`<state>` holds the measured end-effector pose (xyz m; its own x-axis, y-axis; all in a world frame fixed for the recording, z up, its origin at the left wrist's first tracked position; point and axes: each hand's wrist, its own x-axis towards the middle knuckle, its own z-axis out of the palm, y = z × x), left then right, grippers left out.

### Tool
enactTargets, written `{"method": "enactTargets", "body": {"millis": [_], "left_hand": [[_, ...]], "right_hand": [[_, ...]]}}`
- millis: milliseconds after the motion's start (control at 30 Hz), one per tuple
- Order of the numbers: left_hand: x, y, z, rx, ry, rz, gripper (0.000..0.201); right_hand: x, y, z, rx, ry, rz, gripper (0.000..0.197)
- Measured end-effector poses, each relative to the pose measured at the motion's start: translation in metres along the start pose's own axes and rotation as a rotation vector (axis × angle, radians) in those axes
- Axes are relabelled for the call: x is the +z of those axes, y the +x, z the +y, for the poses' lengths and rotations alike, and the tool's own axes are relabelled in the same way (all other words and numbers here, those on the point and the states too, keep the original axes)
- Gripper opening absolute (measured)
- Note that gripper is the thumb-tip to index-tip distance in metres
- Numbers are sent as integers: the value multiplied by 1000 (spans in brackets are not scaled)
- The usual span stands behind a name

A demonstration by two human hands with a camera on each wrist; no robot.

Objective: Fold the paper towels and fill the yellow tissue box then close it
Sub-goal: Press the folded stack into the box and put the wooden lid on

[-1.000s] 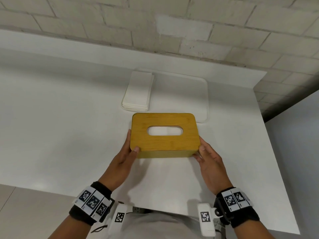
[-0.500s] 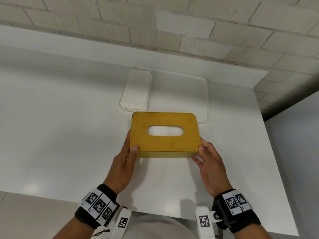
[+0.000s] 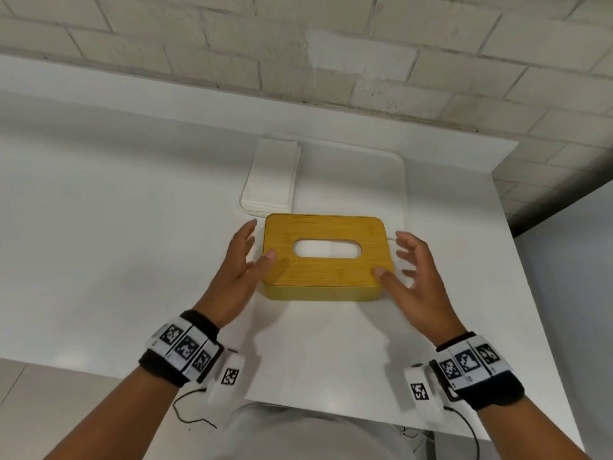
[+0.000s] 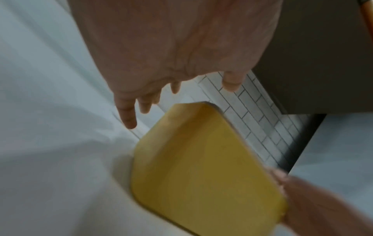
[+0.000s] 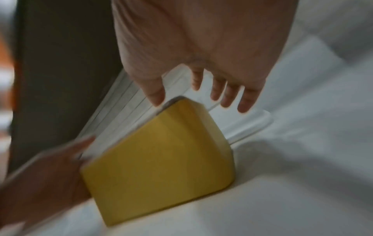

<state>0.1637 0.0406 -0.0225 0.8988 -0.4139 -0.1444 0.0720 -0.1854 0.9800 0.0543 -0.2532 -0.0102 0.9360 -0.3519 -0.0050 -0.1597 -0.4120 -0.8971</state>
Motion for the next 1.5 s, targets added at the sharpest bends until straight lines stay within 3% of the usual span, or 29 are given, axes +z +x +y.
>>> {"method": "enactTargets", "body": {"millis": [67,167,233,367,600,800,1100,1267,1333,1400,1433,1500], "left_hand": [[-1,15,3,24,87,-30,100],[2,26,5,18,176,-140,119],[8,27,7,-8,167,-147,118],[24,26,4,-14,203,-27,113],[26,29,3,23,378,29,116],[29,28,3,-1,394,103,109],[33,27,2,27,428,132,97],[30,26,2,84,420,39,81],[29,27,-1,92,401,57,75],[29,28,-4,97,400,47,72],[29,28,-4,95,399,39,72],[29,28,-2,86,417,34,71]], "right_hand": [[8,5,-7,-203,-285,-58,69],[20,16,-12,-299,-451,-96,67],[26,26,-13,-223,-355,-43,59],[37,36,-14,-18,-90,73,50],[30,49,-21,91,-202,-46,55],[28,61,-29,128,-59,-2,23],[34,57,-23,-30,-448,51,35],[36,57,-21,9,-401,87,38],[36,55,-21,-60,-331,197,38],[34,51,-22,-271,-459,259,30],[35,51,-22,-418,-577,227,24],[37,58,-24,-682,-673,13,21]]}}
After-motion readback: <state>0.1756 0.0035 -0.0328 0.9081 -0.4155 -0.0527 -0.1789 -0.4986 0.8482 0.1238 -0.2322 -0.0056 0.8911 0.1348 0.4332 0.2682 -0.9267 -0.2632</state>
